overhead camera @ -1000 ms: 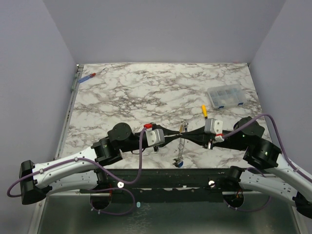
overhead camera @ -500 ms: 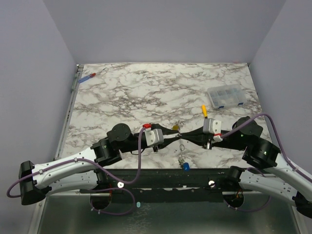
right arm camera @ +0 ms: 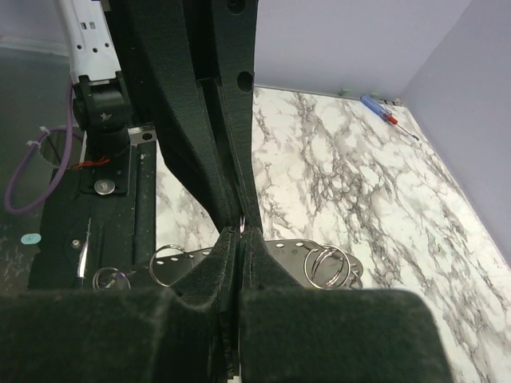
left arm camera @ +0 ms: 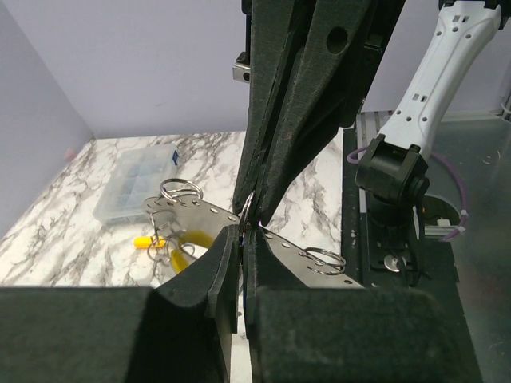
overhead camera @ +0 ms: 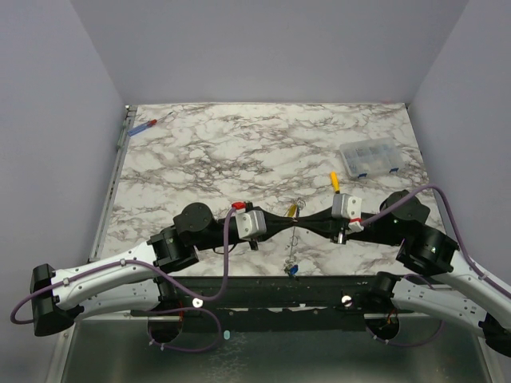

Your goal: Put the keys on the keyring

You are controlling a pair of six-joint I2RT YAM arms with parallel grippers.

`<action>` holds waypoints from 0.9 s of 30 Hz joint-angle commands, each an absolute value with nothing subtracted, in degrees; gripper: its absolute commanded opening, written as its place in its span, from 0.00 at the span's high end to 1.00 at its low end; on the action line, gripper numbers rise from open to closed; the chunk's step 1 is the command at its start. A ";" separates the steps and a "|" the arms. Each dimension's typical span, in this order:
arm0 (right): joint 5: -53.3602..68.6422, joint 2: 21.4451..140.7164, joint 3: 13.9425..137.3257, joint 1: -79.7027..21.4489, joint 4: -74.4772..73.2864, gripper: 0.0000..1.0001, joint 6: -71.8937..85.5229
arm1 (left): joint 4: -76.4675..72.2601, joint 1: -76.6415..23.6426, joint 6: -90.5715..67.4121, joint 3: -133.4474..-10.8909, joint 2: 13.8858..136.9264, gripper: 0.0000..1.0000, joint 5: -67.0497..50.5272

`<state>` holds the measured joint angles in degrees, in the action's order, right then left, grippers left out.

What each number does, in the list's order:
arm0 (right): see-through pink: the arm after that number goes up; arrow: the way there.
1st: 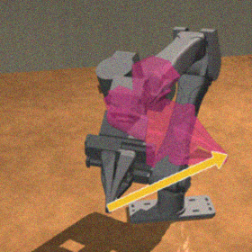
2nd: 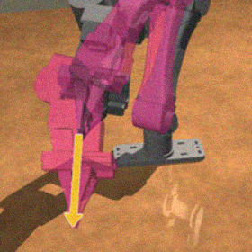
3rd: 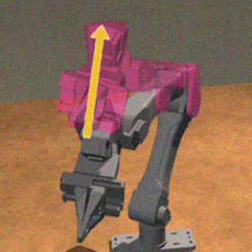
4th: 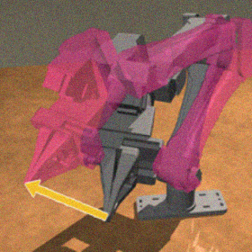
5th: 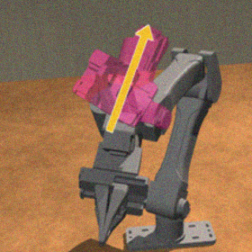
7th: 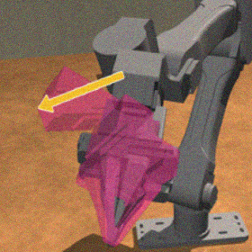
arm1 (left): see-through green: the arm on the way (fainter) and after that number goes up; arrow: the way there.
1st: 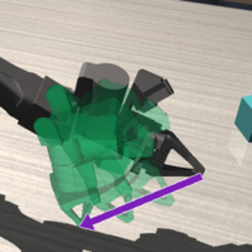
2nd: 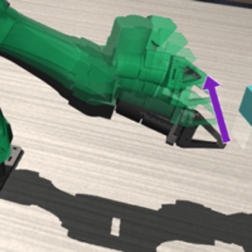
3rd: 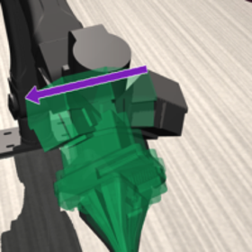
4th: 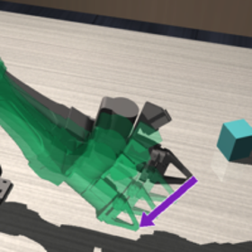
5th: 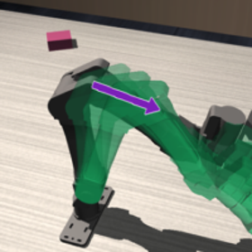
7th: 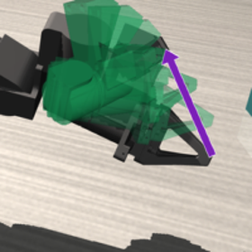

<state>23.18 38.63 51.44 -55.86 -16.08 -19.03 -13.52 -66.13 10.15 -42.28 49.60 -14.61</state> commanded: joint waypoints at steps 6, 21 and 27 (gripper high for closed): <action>23.55 39.02 51.23 -55.90 -15.54 0.97 -18.13 | -15.13 -66.41 9.58 -42.34 48.88 1.00 -13.83; 15.61 39.94 59.98 -55.90 -31.39 0.51 -22.33 | -4.60 -66.44 12.59 -46.62 50.51 1.00 -7.89; 13.40 44.58 63.38 -55.90 -41.46 0.50 -26.06 | -1.17 -66.40 13.14 -48.42 53.65 1.00 -6.87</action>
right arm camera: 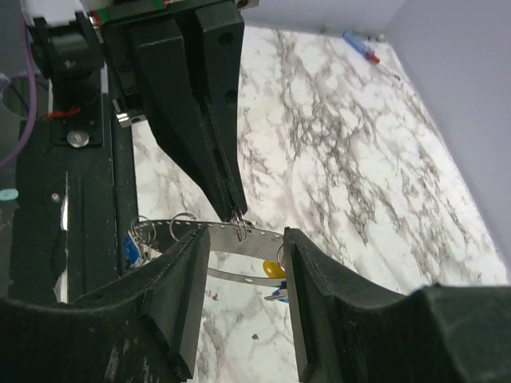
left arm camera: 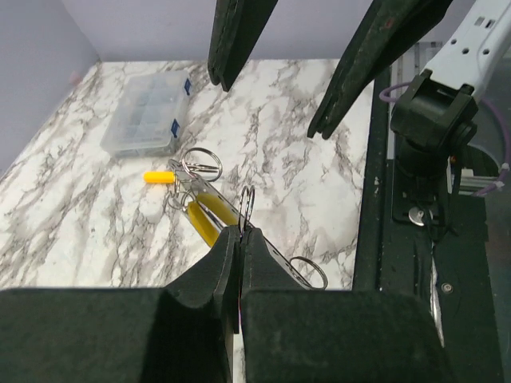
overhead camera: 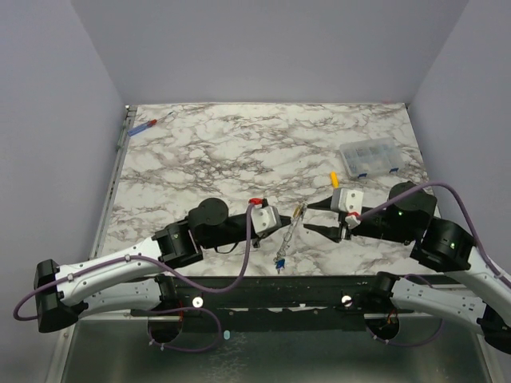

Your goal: Put the keys on the keyring

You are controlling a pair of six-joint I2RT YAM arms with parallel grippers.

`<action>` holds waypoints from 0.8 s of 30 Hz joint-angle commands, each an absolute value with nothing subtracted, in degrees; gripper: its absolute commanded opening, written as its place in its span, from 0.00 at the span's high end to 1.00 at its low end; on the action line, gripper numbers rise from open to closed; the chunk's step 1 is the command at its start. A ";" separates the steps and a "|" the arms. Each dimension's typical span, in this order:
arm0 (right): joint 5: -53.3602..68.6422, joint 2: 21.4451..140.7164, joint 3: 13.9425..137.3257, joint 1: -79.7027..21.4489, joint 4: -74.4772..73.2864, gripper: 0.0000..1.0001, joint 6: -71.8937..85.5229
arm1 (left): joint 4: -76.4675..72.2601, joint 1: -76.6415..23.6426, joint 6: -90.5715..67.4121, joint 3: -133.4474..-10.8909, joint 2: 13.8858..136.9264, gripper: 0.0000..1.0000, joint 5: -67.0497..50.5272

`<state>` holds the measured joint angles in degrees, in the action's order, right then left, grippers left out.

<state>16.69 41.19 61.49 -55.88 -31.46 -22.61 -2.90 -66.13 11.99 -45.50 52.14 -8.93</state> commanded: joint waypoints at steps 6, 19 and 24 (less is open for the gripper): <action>13.29 49.17 64.77 -55.90 -43.30 0.53 -27.49 | -0.09 -66.44 13.39 -49.39 55.81 1.00 -6.68; 15.82 51.80 63.55 -55.90 -40.15 0.65 -27.42 | -0.09 -66.42 13.56 -48.47 55.05 1.00 -6.91; 16.09 51.83 62.64 -55.90 -39.58 0.65 -27.03 | -0.09 -66.42 13.51 -48.25 54.91 1.00 -7.00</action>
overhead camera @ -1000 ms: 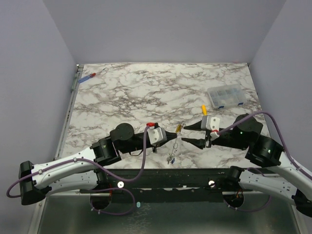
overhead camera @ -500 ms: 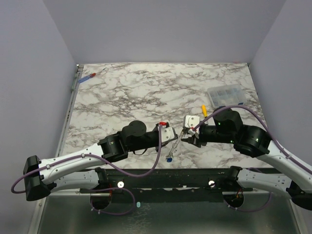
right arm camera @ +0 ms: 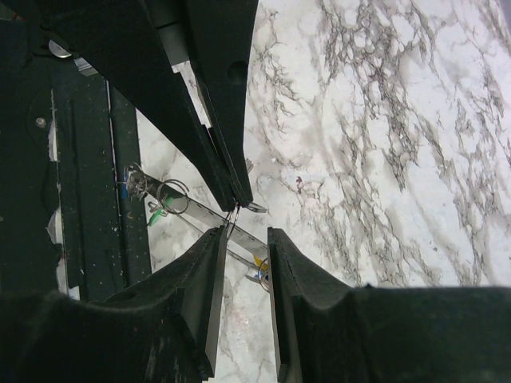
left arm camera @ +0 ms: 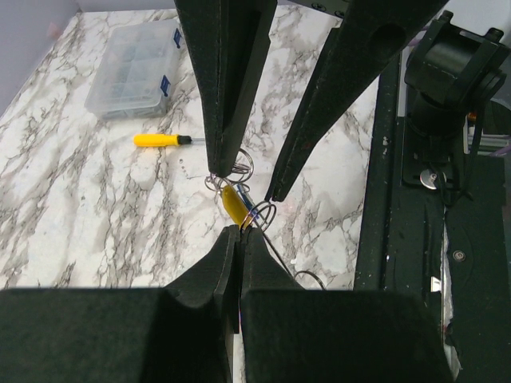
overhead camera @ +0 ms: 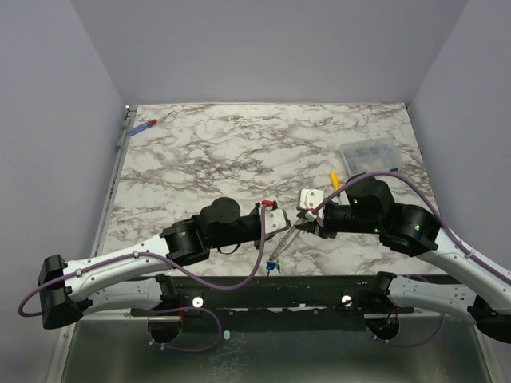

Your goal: Put the keys on the keyring

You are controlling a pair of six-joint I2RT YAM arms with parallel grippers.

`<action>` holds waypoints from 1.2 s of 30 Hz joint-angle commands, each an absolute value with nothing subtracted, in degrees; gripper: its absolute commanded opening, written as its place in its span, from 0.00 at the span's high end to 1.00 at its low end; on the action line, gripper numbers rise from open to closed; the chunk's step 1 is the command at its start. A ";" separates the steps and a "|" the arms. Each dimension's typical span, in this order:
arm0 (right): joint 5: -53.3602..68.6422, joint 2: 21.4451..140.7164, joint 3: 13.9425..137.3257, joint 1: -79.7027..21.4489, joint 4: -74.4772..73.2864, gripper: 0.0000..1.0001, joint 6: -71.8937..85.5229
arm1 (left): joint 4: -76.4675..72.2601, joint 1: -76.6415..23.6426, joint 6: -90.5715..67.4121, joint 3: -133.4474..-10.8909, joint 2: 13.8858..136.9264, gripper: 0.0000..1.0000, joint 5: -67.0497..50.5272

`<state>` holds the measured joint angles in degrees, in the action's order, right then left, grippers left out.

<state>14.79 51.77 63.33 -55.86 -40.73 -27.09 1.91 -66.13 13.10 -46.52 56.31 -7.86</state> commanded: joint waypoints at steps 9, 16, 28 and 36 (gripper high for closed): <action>17.78 52.58 60.93 -55.90 -38.44 0.65 -25.76 | -0.09 -66.44 13.31 -48.25 54.76 1.00 -6.76; 17.97 52.97 59.73 -55.90 -36.37 0.70 -25.43 | -0.09 -66.40 13.04 -48.07 54.57 1.00 -6.69; 14.85 54.35 59.07 -55.90 -35.49 0.99 -25.27 | -0.09 -66.44 12.79 -47.91 53.77 1.00 -6.45; 13.30 50.41 58.02 -55.90 -32.16 0.99 -25.58 | -0.21 -66.44 12.49 -45.68 51.06 0.85 -5.43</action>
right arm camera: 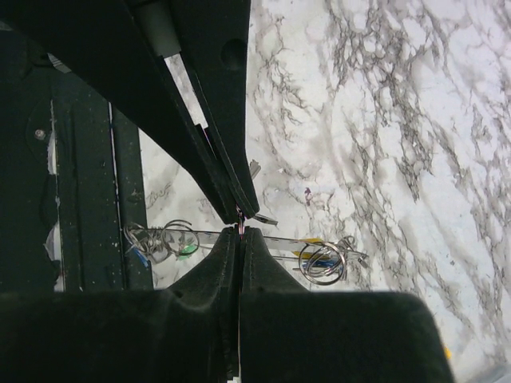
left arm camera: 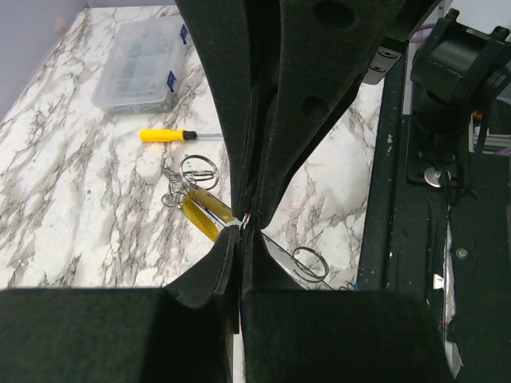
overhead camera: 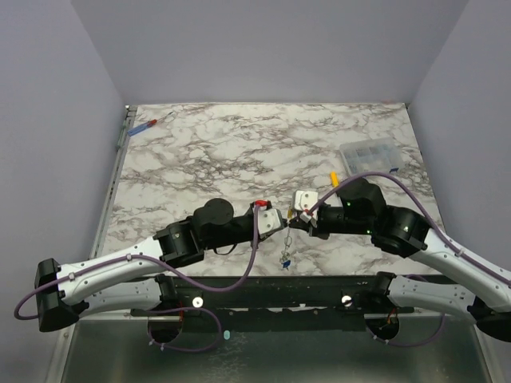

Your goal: Put the keys on the keyring

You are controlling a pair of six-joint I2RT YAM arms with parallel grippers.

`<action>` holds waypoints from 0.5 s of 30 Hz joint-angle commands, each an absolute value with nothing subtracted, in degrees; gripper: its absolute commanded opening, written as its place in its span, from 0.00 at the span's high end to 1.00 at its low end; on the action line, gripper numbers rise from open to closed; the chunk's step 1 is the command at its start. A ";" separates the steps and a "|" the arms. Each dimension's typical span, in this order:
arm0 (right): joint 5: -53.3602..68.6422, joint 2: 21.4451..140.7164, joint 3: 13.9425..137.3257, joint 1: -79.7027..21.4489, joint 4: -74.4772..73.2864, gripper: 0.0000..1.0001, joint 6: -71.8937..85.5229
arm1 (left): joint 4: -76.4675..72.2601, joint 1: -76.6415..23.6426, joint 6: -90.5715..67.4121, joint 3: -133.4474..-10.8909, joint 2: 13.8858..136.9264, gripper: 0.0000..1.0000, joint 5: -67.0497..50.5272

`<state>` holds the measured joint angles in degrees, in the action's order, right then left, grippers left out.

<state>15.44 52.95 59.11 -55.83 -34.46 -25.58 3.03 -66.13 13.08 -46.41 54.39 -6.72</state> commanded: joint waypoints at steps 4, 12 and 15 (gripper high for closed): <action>13.14 48.12 57.86 -55.90 -31.05 0.99 -25.32 | -0.61 -66.44 11.31 -44.26 49.42 0.58 -6.06; 13.40 46.76 57.85 -55.90 -31.03 0.99 -24.98 | -1.16 -66.40 10.71 -44.44 48.40 0.41 -8.82; 14.56 46.24 58.11 -55.90 -31.04 0.99 -24.72 | -1.70 -66.43 10.58 -44.84 49.15 0.42 -9.75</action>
